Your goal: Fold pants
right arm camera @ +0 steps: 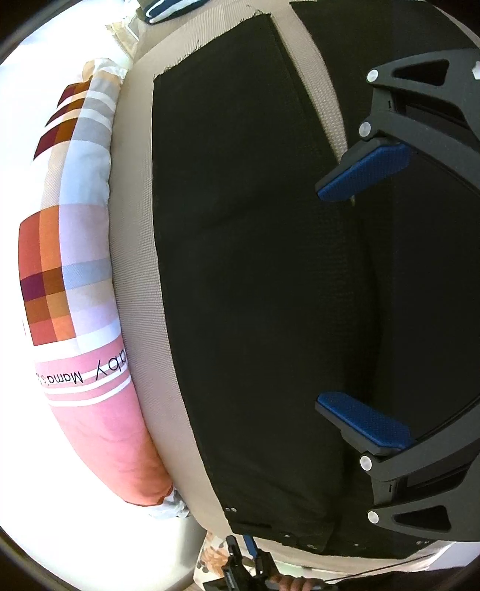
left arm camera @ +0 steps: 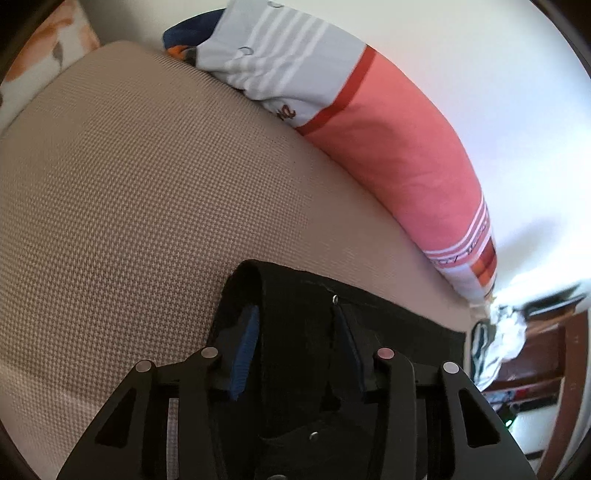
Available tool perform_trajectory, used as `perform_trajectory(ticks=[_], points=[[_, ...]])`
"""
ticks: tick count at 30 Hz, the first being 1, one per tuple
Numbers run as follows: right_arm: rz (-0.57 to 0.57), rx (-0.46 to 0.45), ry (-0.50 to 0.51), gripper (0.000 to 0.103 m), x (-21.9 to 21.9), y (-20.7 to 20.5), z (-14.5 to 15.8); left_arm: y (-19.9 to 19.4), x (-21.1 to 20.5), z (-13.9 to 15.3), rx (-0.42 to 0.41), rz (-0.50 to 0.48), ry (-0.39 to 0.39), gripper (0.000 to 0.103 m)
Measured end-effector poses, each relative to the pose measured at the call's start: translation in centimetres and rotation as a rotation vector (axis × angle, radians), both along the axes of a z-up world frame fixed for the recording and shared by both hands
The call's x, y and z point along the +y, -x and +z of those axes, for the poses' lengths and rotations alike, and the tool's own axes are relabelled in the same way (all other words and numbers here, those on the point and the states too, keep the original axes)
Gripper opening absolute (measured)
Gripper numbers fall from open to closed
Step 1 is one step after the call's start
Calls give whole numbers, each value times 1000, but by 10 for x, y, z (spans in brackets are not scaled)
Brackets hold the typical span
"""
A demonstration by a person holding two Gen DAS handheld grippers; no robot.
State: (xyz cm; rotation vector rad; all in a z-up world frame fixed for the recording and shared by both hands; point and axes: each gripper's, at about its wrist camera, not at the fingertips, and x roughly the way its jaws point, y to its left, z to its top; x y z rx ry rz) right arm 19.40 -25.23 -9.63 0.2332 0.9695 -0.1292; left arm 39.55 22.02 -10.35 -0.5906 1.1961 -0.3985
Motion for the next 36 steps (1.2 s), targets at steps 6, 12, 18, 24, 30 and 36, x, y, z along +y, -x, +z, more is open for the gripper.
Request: perform_trajectory(ticks=[6, 12, 18, 24, 30, 36], points=[[14, -7, -5, 103, 4, -10, 1, -1, -6, -15, 23, -42, 56, 44], [36, -10, 0, 103, 6, -21, 6, -7, -28, -10, -15, -64, 117, 44], [35, -15, -9, 103, 3, -32, 5, -23, -42, -31, 44, -60, 143, 44], [79, -13, -2, 103, 1, -48, 4, -23, -45, -33, 22, -22, 120, 12], [380, -19, -72, 102, -6, -85, 16, 3, -45, 6, -120, -63, 64, 7], [657, 37, 3, 102, -11, -151, 34, 48, -50, 56, -297, -109, 84, 7]])
